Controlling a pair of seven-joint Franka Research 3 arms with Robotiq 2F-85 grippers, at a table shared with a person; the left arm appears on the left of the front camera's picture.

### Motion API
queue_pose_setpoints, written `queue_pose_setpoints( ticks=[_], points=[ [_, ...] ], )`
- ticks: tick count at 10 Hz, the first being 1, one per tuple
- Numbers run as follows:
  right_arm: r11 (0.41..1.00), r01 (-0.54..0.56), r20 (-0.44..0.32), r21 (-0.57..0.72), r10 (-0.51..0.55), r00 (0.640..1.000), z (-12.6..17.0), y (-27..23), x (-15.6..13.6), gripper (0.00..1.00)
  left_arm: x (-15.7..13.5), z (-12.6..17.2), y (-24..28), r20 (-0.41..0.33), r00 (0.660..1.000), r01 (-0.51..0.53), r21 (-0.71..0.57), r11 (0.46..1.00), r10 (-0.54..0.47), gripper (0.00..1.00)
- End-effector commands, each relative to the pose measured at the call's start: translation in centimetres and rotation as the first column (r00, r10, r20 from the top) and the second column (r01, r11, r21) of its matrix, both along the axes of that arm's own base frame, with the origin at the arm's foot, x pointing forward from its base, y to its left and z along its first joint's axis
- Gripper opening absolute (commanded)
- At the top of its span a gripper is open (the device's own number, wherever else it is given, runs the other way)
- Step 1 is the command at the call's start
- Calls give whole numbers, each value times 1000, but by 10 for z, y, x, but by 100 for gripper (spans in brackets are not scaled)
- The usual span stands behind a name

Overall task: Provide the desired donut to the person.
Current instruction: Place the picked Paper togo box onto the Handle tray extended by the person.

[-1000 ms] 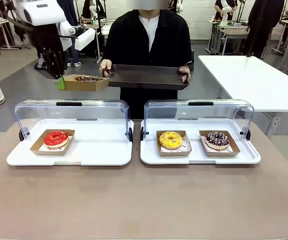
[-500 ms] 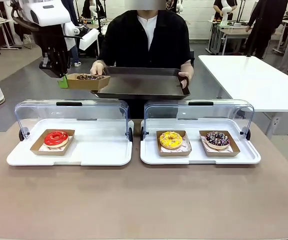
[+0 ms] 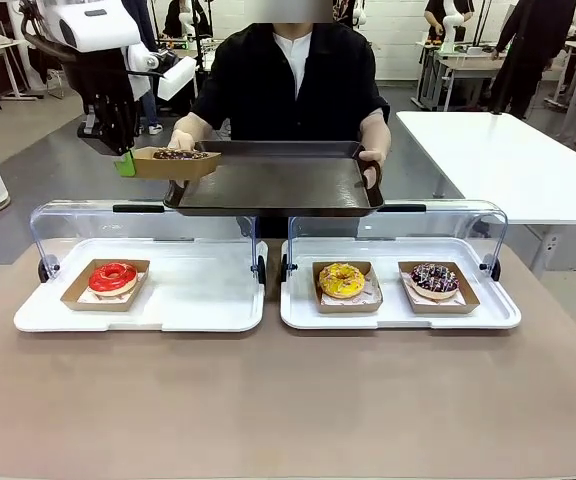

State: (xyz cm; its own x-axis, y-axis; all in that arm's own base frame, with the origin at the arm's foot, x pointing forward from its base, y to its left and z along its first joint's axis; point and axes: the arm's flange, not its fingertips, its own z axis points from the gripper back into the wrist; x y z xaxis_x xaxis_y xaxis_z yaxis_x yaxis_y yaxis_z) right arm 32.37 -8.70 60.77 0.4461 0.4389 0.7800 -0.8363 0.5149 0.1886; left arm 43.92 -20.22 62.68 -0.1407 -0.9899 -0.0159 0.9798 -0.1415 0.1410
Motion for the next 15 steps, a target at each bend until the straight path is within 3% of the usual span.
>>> queue_pose_setpoints(
  ticks=[1,3,4,6,10,15],
  points=[
    [999,-17,23,27,17,1000,1,1,3,100,-5,0,2,-1,1000,7,-5,1000,-7,0],
    [999,-17,23,27,17,1000,1,1,3,100,10,5,-8,20,999,43,-26,999,-43,1],
    [999,-17,23,27,17,1000,1,1,3,100,4,5,-15,42,999,33,-62,998,-30,1],
    [999,-17,23,27,17,1000,1,1,3,100,27,15,-30,74,996,62,-58,996,-57,1],
    [999,-17,23,27,17,1000,1,1,3,100,54,-4,-77,150,988,27,18,999,-29,1],
    [999,-17,23,27,17,1000,1,1,3,100,111,-26,-97,8,1000,-2,-4,1000,2,1]
  ],
)
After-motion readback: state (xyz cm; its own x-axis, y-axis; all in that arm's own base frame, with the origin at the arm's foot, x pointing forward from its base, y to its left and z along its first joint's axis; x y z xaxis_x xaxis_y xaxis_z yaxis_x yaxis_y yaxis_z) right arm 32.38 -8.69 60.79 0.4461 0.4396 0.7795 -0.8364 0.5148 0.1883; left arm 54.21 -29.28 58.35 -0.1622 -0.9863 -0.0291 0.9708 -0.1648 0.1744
